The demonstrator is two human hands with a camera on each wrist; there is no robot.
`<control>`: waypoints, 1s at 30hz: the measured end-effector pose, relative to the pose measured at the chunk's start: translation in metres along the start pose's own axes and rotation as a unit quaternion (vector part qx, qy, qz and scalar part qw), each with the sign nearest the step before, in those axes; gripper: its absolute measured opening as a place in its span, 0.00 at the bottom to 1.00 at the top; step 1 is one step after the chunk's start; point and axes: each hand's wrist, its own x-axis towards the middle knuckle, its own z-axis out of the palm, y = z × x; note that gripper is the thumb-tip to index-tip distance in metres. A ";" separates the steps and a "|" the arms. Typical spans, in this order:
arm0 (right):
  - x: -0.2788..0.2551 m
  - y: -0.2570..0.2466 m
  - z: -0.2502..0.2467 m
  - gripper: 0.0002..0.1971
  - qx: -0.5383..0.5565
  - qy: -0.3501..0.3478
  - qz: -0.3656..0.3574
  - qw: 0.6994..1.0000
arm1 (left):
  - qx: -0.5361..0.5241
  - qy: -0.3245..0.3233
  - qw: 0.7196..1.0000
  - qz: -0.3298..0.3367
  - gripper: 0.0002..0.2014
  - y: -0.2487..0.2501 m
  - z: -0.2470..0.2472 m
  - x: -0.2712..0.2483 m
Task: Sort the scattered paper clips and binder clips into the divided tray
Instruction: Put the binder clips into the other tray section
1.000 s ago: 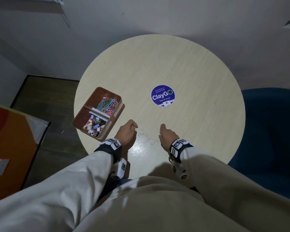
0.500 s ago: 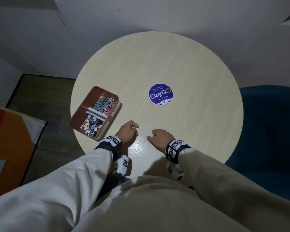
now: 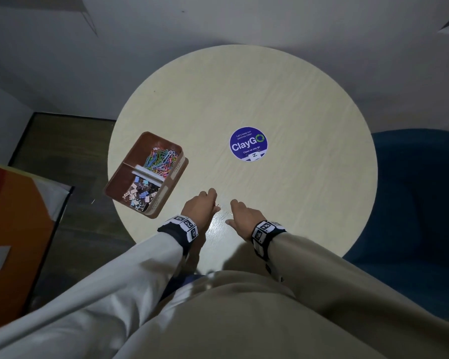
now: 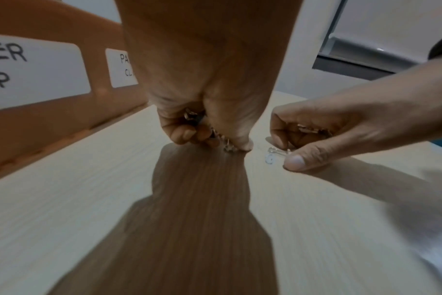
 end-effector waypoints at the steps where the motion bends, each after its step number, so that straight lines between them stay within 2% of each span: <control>1: 0.000 0.000 0.001 0.19 0.001 0.000 -0.003 1.000 | 0.002 -0.005 1.000 -0.005 0.14 0.000 0.001 0.000; 9: -0.002 0.001 -0.012 0.03 0.078 0.007 0.018 0.997 | -0.028 -0.027 0.999 -0.024 0.09 0.005 -0.005 0.002; 11: -0.002 0.001 -0.014 0.05 0.095 0.002 0.021 0.995 | -0.031 -0.028 0.999 -0.028 0.09 0.008 -0.005 0.001; 15: -0.004 0.002 -0.016 0.16 0.093 0.000 0.003 0.996 | -0.017 -0.013 0.999 -0.026 0.08 0.012 -0.004 0.002; 19: -0.001 -0.001 -0.013 0.06 0.044 0.036 -0.017 0.998 | -0.005 -0.014 1.000 -0.019 0.09 0.007 -0.002 0.001; 22: 0.004 -0.004 -0.009 0.11 0.001 0.039 -0.047 0.998 | -0.016 -0.025 0.999 -0.025 0.09 0.006 -0.003 -0.001; 26: 0.005 -0.008 -0.004 0.10 -0.036 0.037 -0.085 0.995 | -0.048 -0.046 0.997 -0.025 0.08 0.003 -0.006 -0.005; 30: 0.004 -0.007 0.000 0.11 -0.082 0.027 -0.093 0.992 | -0.074 -0.054 0.995 -0.046 0.10 -0.002 -0.007 -0.011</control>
